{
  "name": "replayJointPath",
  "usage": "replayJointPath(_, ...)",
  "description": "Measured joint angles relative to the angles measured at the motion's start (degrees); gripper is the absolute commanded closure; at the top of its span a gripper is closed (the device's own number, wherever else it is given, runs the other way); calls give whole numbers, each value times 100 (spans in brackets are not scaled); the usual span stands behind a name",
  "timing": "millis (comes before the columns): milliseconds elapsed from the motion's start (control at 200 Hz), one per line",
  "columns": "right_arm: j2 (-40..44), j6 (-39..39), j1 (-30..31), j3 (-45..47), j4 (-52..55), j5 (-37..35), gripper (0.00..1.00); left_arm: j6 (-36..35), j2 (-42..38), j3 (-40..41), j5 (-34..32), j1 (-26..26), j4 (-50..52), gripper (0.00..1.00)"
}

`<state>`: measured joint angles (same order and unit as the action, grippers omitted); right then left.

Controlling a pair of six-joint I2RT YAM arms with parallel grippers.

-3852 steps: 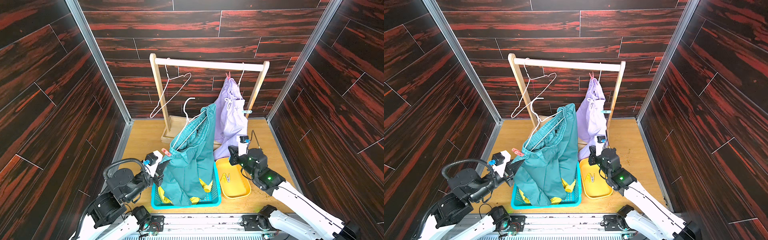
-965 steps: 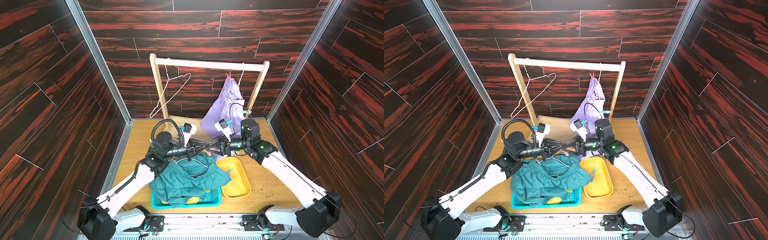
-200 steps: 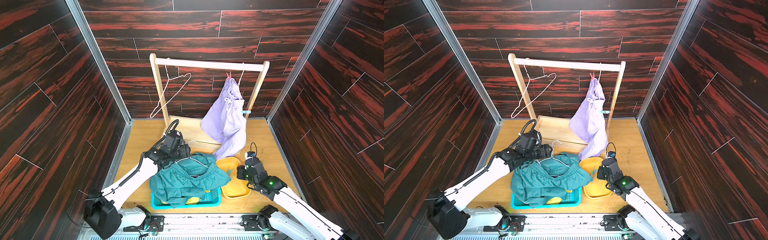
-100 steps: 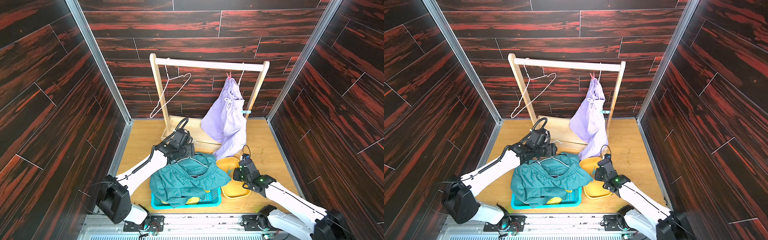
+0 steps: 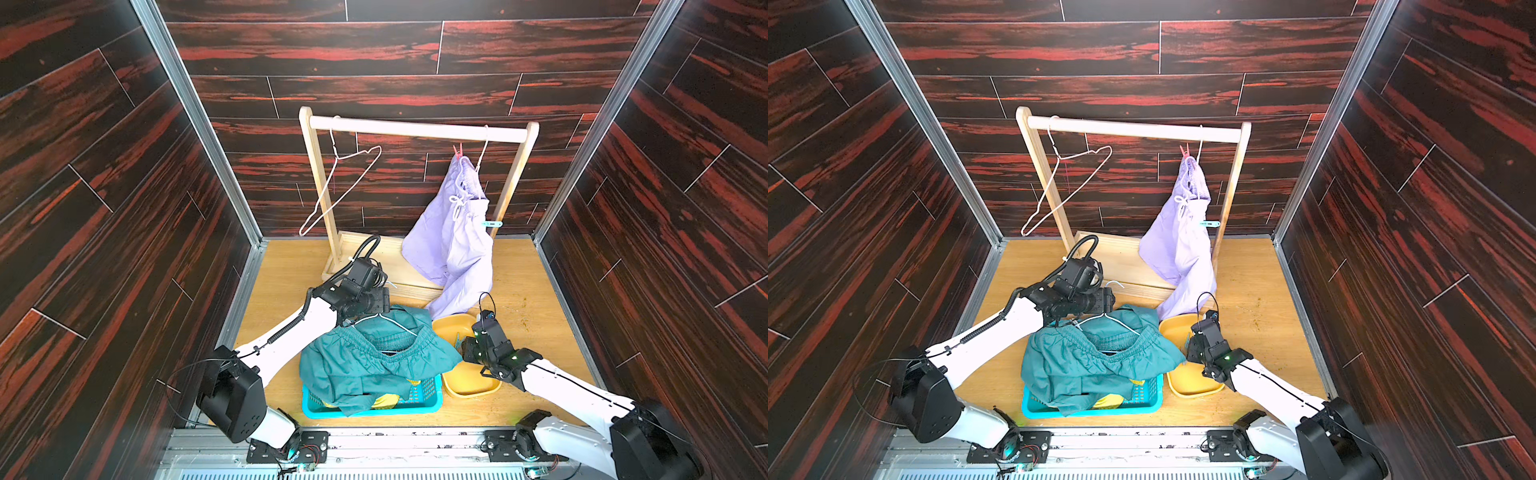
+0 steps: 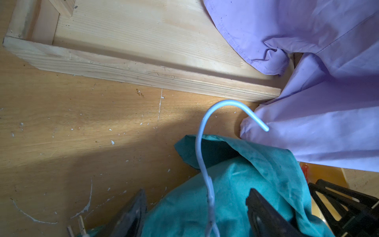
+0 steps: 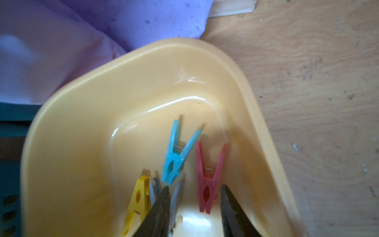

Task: Remove the clothespins securing shorts to the hanger
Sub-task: Place the clothespin in the storage box, then pick up the shorts from the basket.

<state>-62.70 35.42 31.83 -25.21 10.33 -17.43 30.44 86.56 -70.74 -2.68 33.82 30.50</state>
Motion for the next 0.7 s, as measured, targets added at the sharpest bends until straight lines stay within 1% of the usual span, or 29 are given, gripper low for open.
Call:
replayJointPath(60,262,13,4,0,46,-44,59,-7,26,-11,11,0,2,21)
replayJointPath(130,739,11,4,2,79,-116,61,-26,57,-24,17,0,83,22)
replayJointPath(225,1327,-39,4,2,79,-173,64,-46,85,-24,13,0,179,26)
replayJointPath(261,1502,-74,11,2,79,-184,65,-52,101,-24,11,0,197,32)
replayJointPath(316,1711,-151,46,2,79,-210,65,-37,133,-24,20,0,203,38)
replayJointPath(361,1851,-208,98,2,74,-214,65,-59,162,-24,31,0,186,45)
replayJointPath(491,2197,-435,310,2,-42,-260,67,0,247,-24,133,0,-87,49)
replayJointPath(526,2273,-487,372,2,-90,-278,67,20,273,-24,160,0,-179,55)
replayJointPath(626,2378,-616,533,-15,-144,-310,68,74,389,-24,210,0,-411,65)
replayJointPath(661,2382,-662,616,-33,-146,-337,68,96,426,-24,227,0,-476,72)
replayJointPath(701,2378,-708,732,-63,-140,-385,68,131,468,-24,245,0,-551,76)
